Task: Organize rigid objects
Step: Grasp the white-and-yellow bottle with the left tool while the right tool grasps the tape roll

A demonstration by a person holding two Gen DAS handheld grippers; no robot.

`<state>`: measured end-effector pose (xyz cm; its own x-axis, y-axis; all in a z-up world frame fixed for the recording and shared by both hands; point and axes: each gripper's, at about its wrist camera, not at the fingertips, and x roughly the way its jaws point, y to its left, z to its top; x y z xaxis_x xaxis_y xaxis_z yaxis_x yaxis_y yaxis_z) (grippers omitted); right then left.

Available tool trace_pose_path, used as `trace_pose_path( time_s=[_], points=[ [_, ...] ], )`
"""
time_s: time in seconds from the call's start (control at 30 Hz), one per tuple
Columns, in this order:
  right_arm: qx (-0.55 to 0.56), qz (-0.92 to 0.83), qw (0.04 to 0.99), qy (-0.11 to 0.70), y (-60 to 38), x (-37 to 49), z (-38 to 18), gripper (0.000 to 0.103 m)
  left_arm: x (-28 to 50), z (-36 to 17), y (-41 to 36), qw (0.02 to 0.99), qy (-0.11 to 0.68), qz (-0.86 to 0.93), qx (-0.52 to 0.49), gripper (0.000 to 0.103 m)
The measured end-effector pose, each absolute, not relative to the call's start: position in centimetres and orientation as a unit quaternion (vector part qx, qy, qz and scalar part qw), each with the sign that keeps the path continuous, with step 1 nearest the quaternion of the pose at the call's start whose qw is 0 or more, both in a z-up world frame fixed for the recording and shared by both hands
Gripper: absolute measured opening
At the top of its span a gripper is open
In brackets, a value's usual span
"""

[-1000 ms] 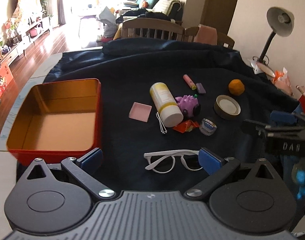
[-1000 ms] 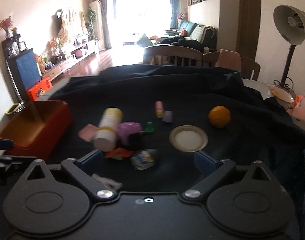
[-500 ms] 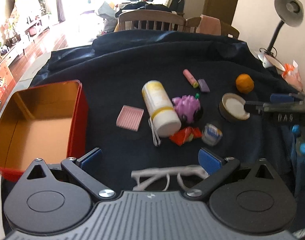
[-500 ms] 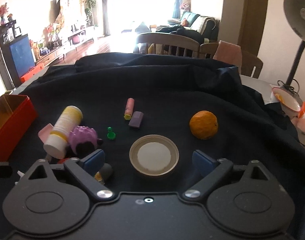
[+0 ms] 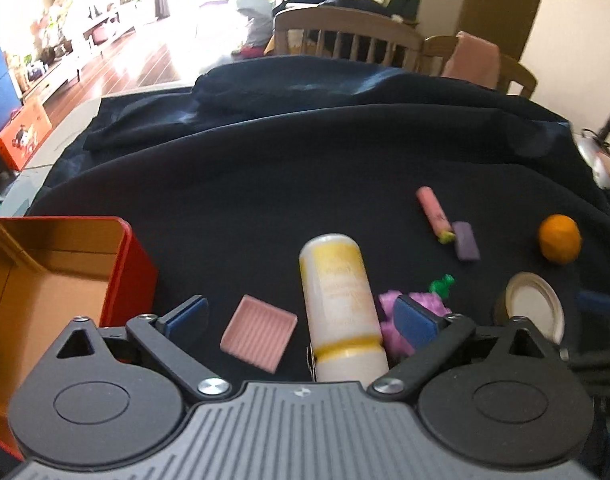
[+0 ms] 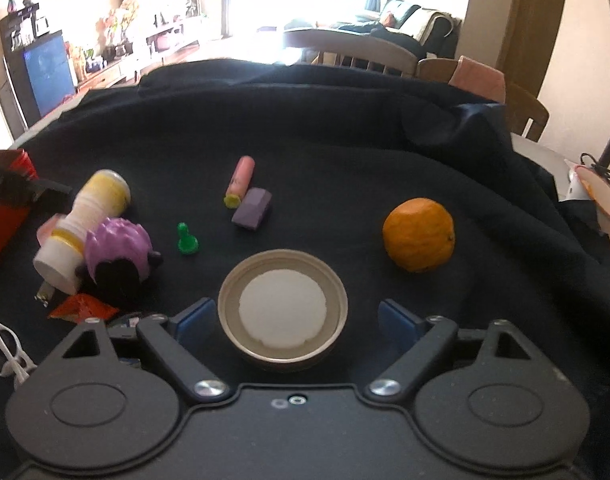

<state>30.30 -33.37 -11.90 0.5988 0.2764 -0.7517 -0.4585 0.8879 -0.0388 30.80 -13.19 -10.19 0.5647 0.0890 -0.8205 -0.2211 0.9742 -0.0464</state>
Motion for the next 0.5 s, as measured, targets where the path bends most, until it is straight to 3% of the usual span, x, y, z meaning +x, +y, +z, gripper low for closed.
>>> trace_pose_path(
  time_s=[0.23,0.5],
  points=[
    [-0.115,0.215,0.877,0.413,-32.9,31.4,-13.2,0.088,33.6,-11.9,-13.2,0.871,0.478,0.087,-0.068,0.079],
    [-0.114,0.222,0.873,0.419,-32.4,31.7,-13.8,0.079,34.6,-13.5,-13.6,0.857,0.504,0.071,-0.076,0.057]
  ],
)
